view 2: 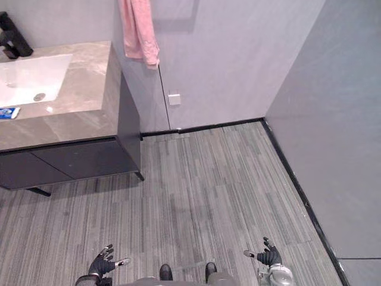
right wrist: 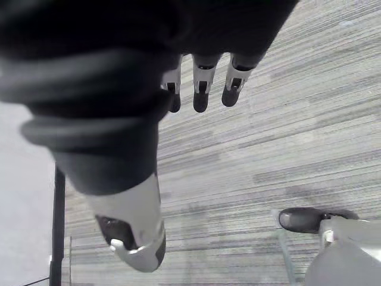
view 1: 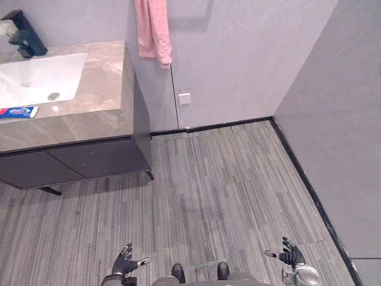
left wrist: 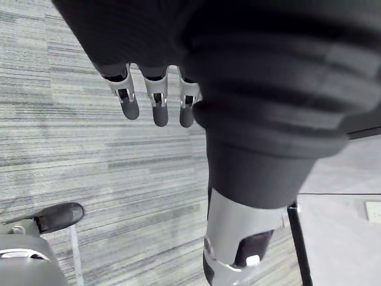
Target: Organize washtable
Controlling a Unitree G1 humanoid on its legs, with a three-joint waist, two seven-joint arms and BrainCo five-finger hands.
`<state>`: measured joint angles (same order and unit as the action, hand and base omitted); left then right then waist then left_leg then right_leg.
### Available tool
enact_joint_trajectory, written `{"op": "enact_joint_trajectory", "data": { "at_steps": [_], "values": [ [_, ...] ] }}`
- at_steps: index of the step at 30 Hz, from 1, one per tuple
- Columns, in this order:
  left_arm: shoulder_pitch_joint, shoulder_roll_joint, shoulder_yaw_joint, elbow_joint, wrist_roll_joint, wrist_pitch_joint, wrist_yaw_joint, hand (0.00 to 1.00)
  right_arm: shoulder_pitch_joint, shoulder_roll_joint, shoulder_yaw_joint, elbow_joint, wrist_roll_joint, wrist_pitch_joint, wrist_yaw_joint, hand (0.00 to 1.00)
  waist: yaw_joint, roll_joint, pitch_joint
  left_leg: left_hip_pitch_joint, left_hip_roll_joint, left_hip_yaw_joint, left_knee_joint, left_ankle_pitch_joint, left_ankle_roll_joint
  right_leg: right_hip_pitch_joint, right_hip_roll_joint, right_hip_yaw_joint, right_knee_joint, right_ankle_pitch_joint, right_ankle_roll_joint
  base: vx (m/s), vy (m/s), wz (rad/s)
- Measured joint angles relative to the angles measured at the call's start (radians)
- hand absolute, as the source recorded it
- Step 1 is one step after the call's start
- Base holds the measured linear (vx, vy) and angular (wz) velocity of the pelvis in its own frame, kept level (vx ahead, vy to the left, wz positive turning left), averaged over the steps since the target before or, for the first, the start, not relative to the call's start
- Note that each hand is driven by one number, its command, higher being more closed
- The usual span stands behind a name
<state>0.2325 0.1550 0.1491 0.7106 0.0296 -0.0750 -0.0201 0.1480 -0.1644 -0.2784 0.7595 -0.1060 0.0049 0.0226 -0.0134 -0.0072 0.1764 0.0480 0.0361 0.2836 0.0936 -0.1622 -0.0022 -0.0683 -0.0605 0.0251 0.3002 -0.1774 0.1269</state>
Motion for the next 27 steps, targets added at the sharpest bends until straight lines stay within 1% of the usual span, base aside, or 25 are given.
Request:
{"op": "enact_joint_trajectory", "data": {
  "at_steps": [1,2,3,4,5,6,8,9,10,11,12,13,14,15,16,17,18,19,20,21,23,24,25,26,27],
  "values": [
    [0.000,0.000,-0.005,-0.006,0.000,0.000,0.000,0.00,-0.004,0.000,0.001,0.000,0.000,0.002,0.000,0.00,-0.001,0.004,0.003,0.005,0.000,0.005,0.009,-0.012,0.001,-0.028,-0.002,-0.006,0.064,-0.008,0.012,0.09,0.070,-0.18],
    [0.000,0.000,-0.011,-0.018,0.000,0.001,0.000,0.00,-0.006,0.002,0.003,-0.001,0.000,0.002,0.000,0.00,-0.003,0.006,0.009,0.015,-0.002,0.009,0.017,-0.033,0.006,-0.078,-0.014,-0.033,0.183,-0.013,0.020,0.13,0.089,-0.08],
    [0.000,0.009,-0.031,-0.037,-0.001,0.001,0.001,0.00,-0.006,0.009,0.006,-0.005,0.000,0.003,0.001,0.00,-0.004,0.002,0.023,0.058,-0.012,0.006,0.022,-0.053,0.018,-0.158,-0.050,-0.093,0.378,-0.013,0.019,0.25,0.111,0.00],
    [-0.004,0.013,-0.037,-0.038,-0.001,0.001,0.001,0.00,0.001,0.011,0.007,-0.005,0.000,0.003,0.001,0.00,-0.006,0.000,0.028,0.076,-0.018,0.003,0.022,-0.058,0.022,-0.175,-0.065,-0.113,0.429,-0.029,0.011,0.26,0.090,0.10],
    [-0.011,0.014,-0.038,-0.038,-0.001,0.003,0.002,0.00,0.008,0.009,0.012,-0.006,0.000,0.004,0.002,0.00,-0.008,0.003,0.033,0.107,-0.020,0.000,0.014,-0.068,0.026,-0.201,-0.079,-0.151,0.455,-0.065,0.001,0.36,0.079,0.19],
    [-0.018,0.014,-0.038,-0.038,-0.001,0.003,0.003,0.00,0.005,0.006,0.021,-0.012,0.000,0.004,0.001,0.00,-0.018,0.004,0.034,0.127,-0.014,-0.012,-0.002,-0.071,0.024,-0.230,-0.081,-0.192,0.433,-0.087,-0.012,0.32,0.044,0.26],
    [-0.033,0.014,-0.038,-0.038,-0.001,0.003,0.003,0.00,-0.011,0.002,0.026,-0.023,0.000,0.003,0.002,0.00,-0.031,0.010,0.040,0.142,0.006,-0.021,-0.022,-0.072,0.020,-0.274,-0.068,-0.241,0.364,-0.092,-0.029,0.31,-0.007,0.20],
    [-0.043,0.012,-0.040,-0.038,-0.002,0.003,0.002,0.00,-0.018,-0.008,0.033,-0.027,0.000,0.003,0.001,0.00,-0.033,0.024,0.049,0.155,0.032,-0.021,-0.024,-0.083,0.003,-0.304,-0.039,-0.255,0.276,-0.077,-0.046,0.39,-0.070,0.08],
    [-0.049,0.012,-0.042,-0.038,-0.004,0.003,0.002,0.00,-0.022,-0.016,0.045,-0.031,0.000,0.002,0.001,0.00,-0.033,0.026,0.054,0.168,0.042,-0.021,-0.023,-0.093,-0.019,-0.314,-0.013,-0.255,0.203,-0.033,-0.068,0.43,-0.088,0.07],
    [-0.050,0.013,-0.041,-0.038,-0.013,0.002,0.002,0.00,-0.020,-0.017,0.050,-0.035,0.000,0.001,0.001,0.00,-0.034,0.019,0.051,0.186,0.047,-0.022,-0.022,-0.107,-0.043,-0.319,-0.002,-0.243,0.134,0.029,-0.091,0.51,-0.137,0.20],
    [-0.050,0.015,-0.039,-0.037,-0.019,0.002,0.002,0.00,-0.009,-0.017,0.053,-0.036,0.000,0.001,0.001,0.00,-0.037,-0.002,0.047,0.218,0.048,-0.028,-0.013,-0.134,-0.084,-0.318,-0.004,-0.240,0.127,0.132,-0.146,0.55,-0.182,0.16],
    [-0.054,0.001,-0.038,-0.036,-0.019,0.002,0.002,0.00,-0.013,-0.022,0.052,-0.029,0.000,0.004,0.000,0.00,-0.034,0.013,0.047,0.224,0.080,-0.032,0.019,-0.142,-0.098,-0.315,0.007,-0.253,0.168,0.099,-0.165,0.55,-0.202,0.15],
    [-0.055,-0.001,-0.039,-0.038,-0.020,0.001,0.000,0.00,-0.014,-0.015,0.054,-0.038,0.000,0.001,0.001,0.00,-0.032,0.020,0.043,0.180,0.102,-0.034,0.108,-0.139,-0.104,-0.308,0.016,-0.261,0.164,0.068,-0.172,0.62,-0.302,-0.07],
    [-0.056,-0.011,-0.038,-0.042,-0.020,0.001,0.000,0.00,-0.024,-0.016,0.054,-0.041,0.000,-0.001,0.001,0.00,-0.032,0.030,0.048,0.102,0.138,-0.034,0.285,-0.121,-0.129,-0.279,0.040,-0.262,0.133,0.053,-0.183,0.51,-0.269,-0.04],
    [-0.057,-0.017,-0.038,-0.042,-0.020,0.001,0.000,0.00,-0.027,-0.018,0.055,-0.042,0.001,-0.002,0.001,0.00,-0.032,0.043,0.055,0.061,0.165,-0.038,0.396,-0.099,-0.135,-0.248,0.056,-0.267,0.103,0.049,-0.188,0.61,-0.307,-0.08],
    [-0.052,-0.029,-0.038,-0.045,-0.020,0.002,-0.001,0.00,-0.028,-0.021,0.063,-0.039,0.001,0.000,0.000,0.00,-0.025,0.057,0.066,-0.025,0.225,-0.056,0.618,-0.072,-0.119,-0.167,0.087,-0.267,0.044,0.043,-0.201,0.53,-0.196,-0.04],
    [-0.043,-0.031,-0.038,-0.048,-0.020,0.003,-0.001,0.00,-0.026,-0.016,0.080,-0.041,0.015,0.000,-0.001,0.00,-0.026,0.052,0.071,-0.065,0.266,-0.059,0.792,-0.078,-0.110,-0.080,0.103,-0.267,-0.003,0.038,-0.210,0.42,-0.148,-0.05],
    [-0.042,-0.031,-0.039,-0.052,-0.020,0.003,-0.001,0.00,-0.026,-0.015,0.091,-0.042,0.024,-0.002,-0.001,0.00,-0.025,0.042,0.079,-0.082,0.279,-0.055,0.856,-0.080,-0.109,-0.031,0.107,-0.265,-0.027,0.035,-0.213,0.49,-0.147,-0.06],
    [-0.042,-0.032,-0.042,-0.063,-0.020,0.002,-0.001,0.00,-0.026,-0.012,0.093,-0.052,0.032,-0.004,-0.002,0.00,-0.018,0.025,0.088,-0.125,0.285,-0.048,0.925,-0.092,-0.087,0.051,0.108,-0.252,-0.072,0.033,-0.216,0.43,-0.117,-0.11],
    [-0.043,-0.031,-0.045,-0.076,-0.020,0.002,-0.001,0.00,-0.026,-0.013,0.091,-0.072,0.041,-0.007,-0.007,0.00,-0.009,0.014,0.091,-0.180,0.282,-0.039,0.942,-0.104,-0.070,0.107,0.105,-0.238,-0.116,0.030,-0.220,0.50,-0.118,-0.18],
    [-0.060,-0.032,-0.050,-0.082,-0.020,0.002,-0.001,0.00,-0.026,-0.017,0.087,-0.081,0.057,-0.025,-0.020,0.00,0.002,0.007,0.094,-0.272,0.257,-0.031,0.886,-0.110,-0.070,0.151,0.093,-0.226,-0.162,0.019,-0.206,0.36,0.010,-0.18],
    [-0.065,-0.032,-0.054,-0.083,-0.020,0.002,-0.001,0.00,-0.029,-0.013,0.080,-0.076,0.058,-0.024,-0.021,0.00,0.005,0.003,0.103,-0.326,0.238,-0.022,0.809,-0.117,-0.059,0.180,0.082,-0.221,-0.177,0.018,-0.204,0.34,0.071,-0.11],
    [-0.065,-0.031,-0.057,-0.082,-0.020,0.003,-0.001,0.00,-0.029,-0.007,0.072,-0.076,0.058,-0.021,-0.021,0.00,0.005,-0.003,0.108,-0.336,0.219,-0.017,0.749,-0.118,-0.056,0.197,0.070,-0.218,-0.184,0.017,-0.201,0.41,0.152,-0.09],
    [-0.065,-0.032,-0.069,-0.083,-0.020,0.004,-0.001,0.00,-0.025,0.008,0.050,-0.078,0.058,-0.021,-0.022,0.00,0.006,-0.018,0.114,-0.346,0.164,-0.006,0.592,-0.114,-0.060,0.225,0.037,-0.216,-0.192,0.005,-0.181,0.34,0.159,-0.08],
    [-0.065,-0.038,-0.083,-0.086,-0.020,0.003,-0.002,0.00,-0.016,0.003,0.037,-0.078,0.058,-0.022,-0.025,0.00,0.004,-0.009,0.107,-0.348,0.116,-0.010,0.393,-0.043,-0.067,0.245,0.024,-0.216,-0.198,-0.015,-0.149,0.42,0.213,-0.09]
  ]
}}
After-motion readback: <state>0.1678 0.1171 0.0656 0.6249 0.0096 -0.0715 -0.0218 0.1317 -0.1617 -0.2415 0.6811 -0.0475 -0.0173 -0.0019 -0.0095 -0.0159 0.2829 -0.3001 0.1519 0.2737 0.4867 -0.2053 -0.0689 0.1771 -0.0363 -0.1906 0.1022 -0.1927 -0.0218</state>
